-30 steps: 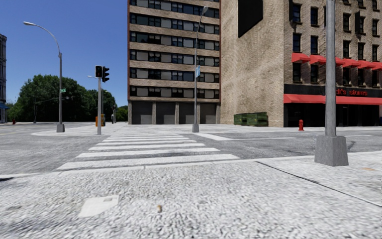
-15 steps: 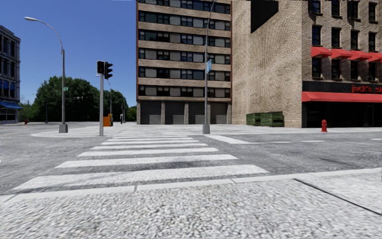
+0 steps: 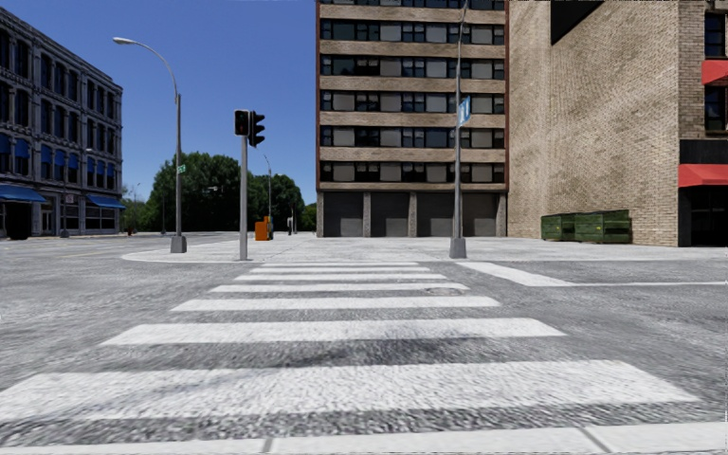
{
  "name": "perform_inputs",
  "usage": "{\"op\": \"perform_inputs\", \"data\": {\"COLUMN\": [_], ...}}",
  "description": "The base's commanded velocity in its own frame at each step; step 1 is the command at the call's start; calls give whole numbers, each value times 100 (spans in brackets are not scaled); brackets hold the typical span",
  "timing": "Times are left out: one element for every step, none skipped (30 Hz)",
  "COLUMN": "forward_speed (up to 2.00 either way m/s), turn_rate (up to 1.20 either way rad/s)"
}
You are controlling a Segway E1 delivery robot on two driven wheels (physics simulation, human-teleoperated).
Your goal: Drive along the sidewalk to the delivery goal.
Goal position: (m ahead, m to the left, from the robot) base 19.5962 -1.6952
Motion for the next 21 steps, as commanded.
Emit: {"op": "perform_inputs", "data": {"forward_speed": [200,200,200,200,200,200,200,200,200,200,200,200,200,200,200,200,200,200,200,200,200], "turn_rate": [42,42,42,24,4,0,0,0,0,0,0,0,0,0,0,0,0,0,0,0,19]}}
